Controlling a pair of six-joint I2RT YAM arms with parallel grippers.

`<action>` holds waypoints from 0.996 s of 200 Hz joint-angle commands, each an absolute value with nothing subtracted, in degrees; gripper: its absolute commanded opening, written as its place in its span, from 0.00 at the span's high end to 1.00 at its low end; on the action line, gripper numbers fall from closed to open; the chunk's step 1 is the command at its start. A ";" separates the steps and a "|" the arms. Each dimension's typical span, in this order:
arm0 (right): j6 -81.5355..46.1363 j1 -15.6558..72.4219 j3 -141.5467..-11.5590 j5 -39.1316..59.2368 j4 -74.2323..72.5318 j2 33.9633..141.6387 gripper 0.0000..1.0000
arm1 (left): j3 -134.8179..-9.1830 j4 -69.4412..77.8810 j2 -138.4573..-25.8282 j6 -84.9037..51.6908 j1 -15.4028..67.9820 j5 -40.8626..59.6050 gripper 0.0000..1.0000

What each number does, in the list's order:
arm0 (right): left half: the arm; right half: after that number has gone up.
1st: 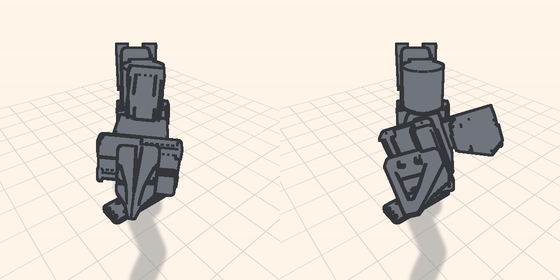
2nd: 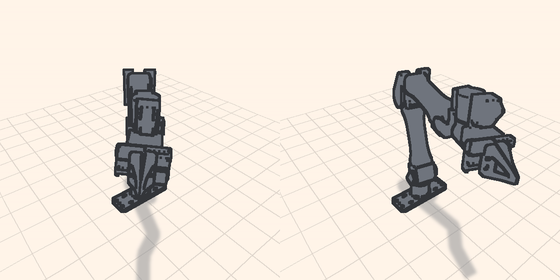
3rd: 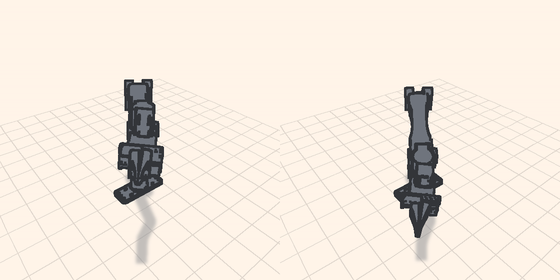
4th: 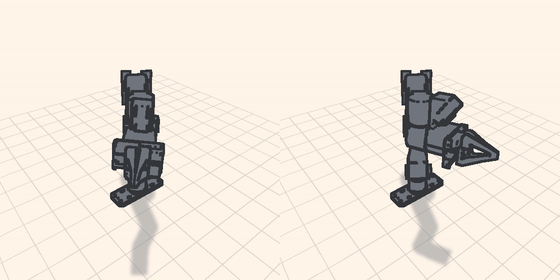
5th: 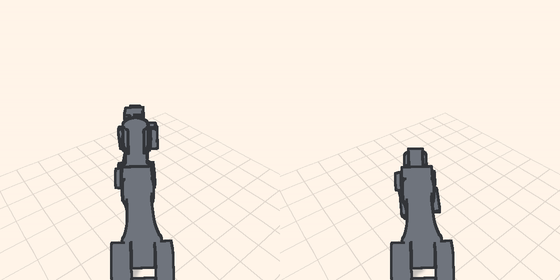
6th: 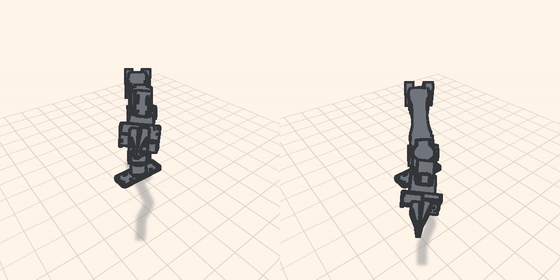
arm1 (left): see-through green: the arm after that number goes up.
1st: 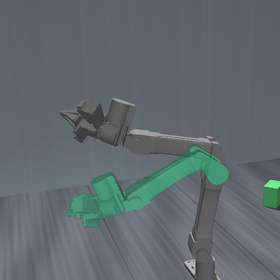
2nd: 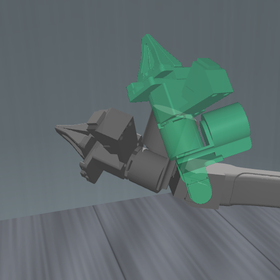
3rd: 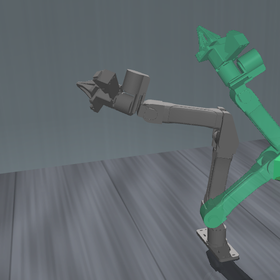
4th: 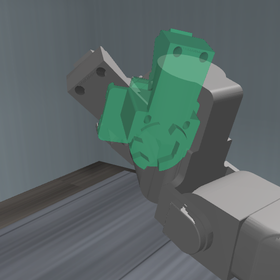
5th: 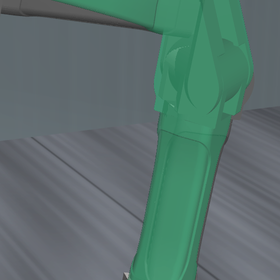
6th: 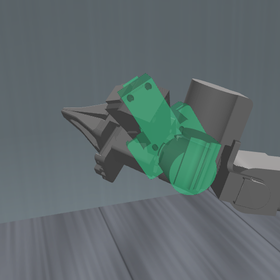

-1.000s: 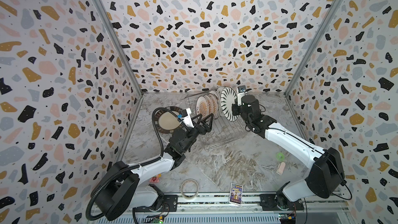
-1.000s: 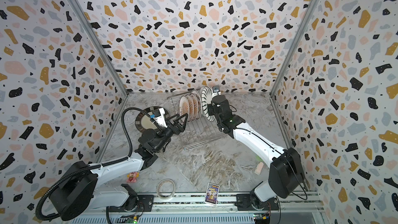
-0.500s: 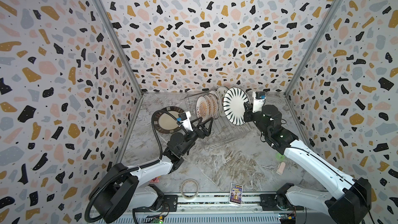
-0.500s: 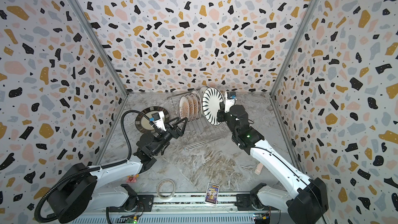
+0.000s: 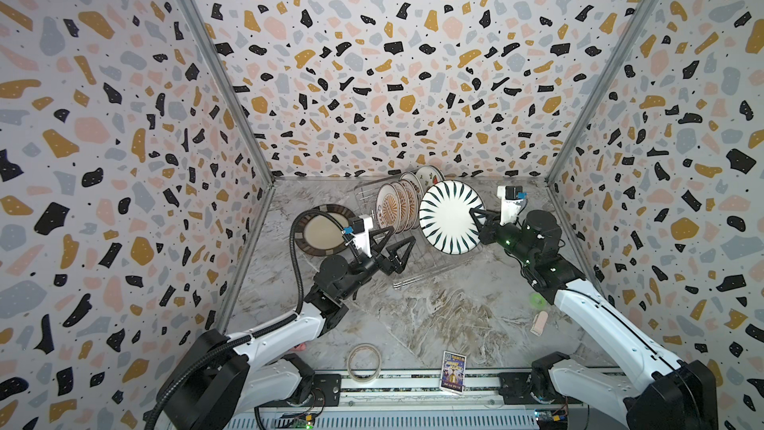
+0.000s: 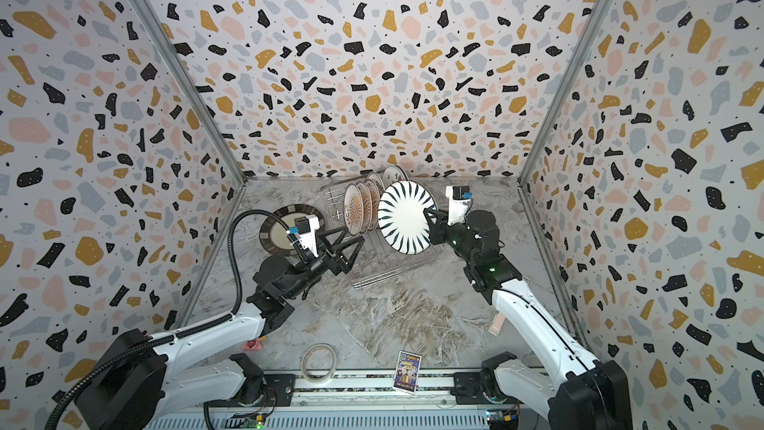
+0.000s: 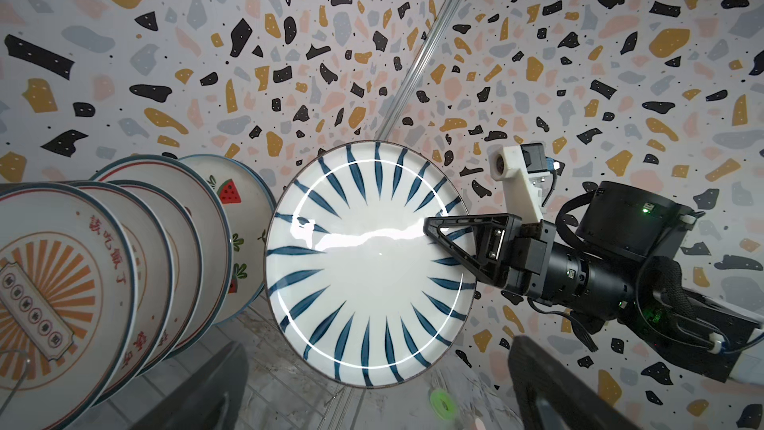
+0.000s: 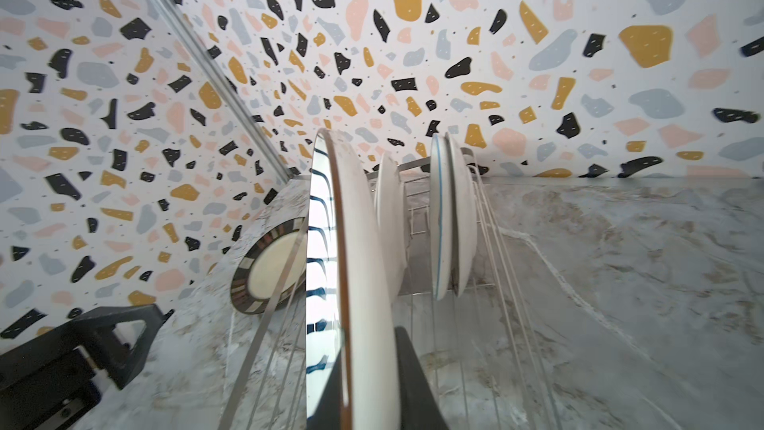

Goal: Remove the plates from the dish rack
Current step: 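Lift the blue-striped plate toward the left gripper with the right gripper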

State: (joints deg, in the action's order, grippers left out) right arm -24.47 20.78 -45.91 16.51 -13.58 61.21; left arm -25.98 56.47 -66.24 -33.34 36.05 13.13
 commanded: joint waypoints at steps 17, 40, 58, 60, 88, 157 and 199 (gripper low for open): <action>-30.40 18.24 -47.08 28.68 -29.66 60.57 0.93 | -24.93 59.56 -64.95 -31.43 34.22 20.13 0.00; -32.48 16.90 -45.33 34.15 -34.67 61.43 0.93 | -24.74 60.13 -65.88 -33.18 31.58 21.68 0.00; -33.71 16.30 -43.93 37.00 -38.05 61.61 0.93 | -24.69 62.65 -67.02 -34.86 30.96 24.17 0.00; -33.85 16.34 -43.81 37.38 -38.60 61.68 0.93 | -24.76 62.95 -67.16 -34.91 31.01 24.48 0.00; -36.77 15.59 -42.43 42.34 -44.34 62.98 0.93 | -26.04 62.71 -69.26 -35.43 31.00 25.68 0.04; -42.07 15.12 -40.40 45.72 -52.57 65.23 0.93 | -28.64 62.68 -72.34 -36.69 31.34 25.93 0.08; -45.29 15.20 -39.55 49.34 -58.44 67.32 0.93 | -27.25 73.31 -75.19 -43.69 31.29 27.23 0.14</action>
State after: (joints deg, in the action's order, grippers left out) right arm -41.04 15.33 -38.22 45.87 -46.04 67.29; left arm -26.89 63.51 -73.91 -39.00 31.18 25.58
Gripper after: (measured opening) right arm 0.145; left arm 0.883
